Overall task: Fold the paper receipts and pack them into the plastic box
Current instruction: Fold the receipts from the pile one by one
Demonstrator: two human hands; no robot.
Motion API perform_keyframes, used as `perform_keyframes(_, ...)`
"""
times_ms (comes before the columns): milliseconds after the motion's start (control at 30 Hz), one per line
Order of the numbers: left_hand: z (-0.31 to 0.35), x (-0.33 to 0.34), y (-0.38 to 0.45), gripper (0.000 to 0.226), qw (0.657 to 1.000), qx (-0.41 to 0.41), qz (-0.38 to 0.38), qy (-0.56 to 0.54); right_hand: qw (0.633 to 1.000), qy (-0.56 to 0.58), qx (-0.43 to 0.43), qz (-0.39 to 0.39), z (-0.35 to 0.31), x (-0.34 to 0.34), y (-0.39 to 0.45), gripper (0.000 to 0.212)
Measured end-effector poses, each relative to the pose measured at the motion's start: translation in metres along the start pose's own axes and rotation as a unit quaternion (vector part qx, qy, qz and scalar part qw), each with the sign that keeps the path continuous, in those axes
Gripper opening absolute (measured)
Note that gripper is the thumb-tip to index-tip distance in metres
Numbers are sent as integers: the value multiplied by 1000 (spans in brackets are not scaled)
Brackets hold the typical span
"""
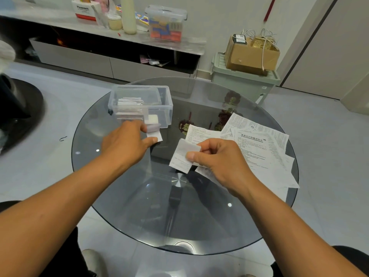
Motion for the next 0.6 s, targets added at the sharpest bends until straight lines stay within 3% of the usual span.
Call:
perform_keyframes(167,13,7,0,17,990,106,4,-88,999,-25,-20,-33,0,1,-1,12)
perform_keyframes(267,30,1,-12,11,969,201,-74,-121,995,-89,-45,-16,-2,2,-2,14)
perform_keyframes(367,41,0,-24,6,951,264,-143,-78,988,-137,-74,18,-4,0,-1,17)
perform_keyframes(467,43,-6,-31,16,938,294,-164,-83,992,-99,-69,27,-3,2,-3,24)
perform_keyframes(600,40,-14,-34,28,906,303,-219,-197,996,38,-71,33,-2,13,-4,30)
Point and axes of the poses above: each hand's wrist, its own y-axis towards the middle knuckle, its own x-axis out of the palm, z = x × y, the point moved 3 cm from there along y, towards the middle knuckle, and after that the axes turned 15 degrees about -z, right-handed, at the moved point
